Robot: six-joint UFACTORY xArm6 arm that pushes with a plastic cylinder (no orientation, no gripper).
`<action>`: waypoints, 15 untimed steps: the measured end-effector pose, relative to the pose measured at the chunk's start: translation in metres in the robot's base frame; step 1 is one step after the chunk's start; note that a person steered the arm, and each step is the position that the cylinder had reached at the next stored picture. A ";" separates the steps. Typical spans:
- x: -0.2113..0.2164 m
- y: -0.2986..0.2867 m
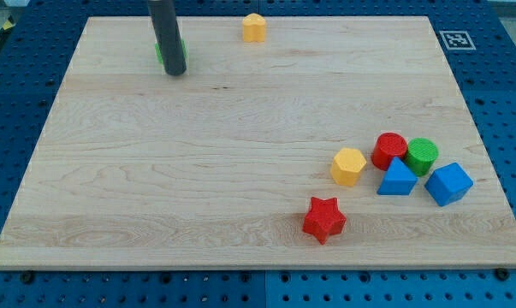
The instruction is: Move the yellow heart closer to the green star
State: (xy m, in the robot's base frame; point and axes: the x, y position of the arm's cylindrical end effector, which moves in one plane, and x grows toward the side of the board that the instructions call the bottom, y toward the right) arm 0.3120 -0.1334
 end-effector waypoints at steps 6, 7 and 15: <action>-0.024 0.178; -0.041 0.191; -0.081 0.129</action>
State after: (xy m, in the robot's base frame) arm 0.2312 -0.0041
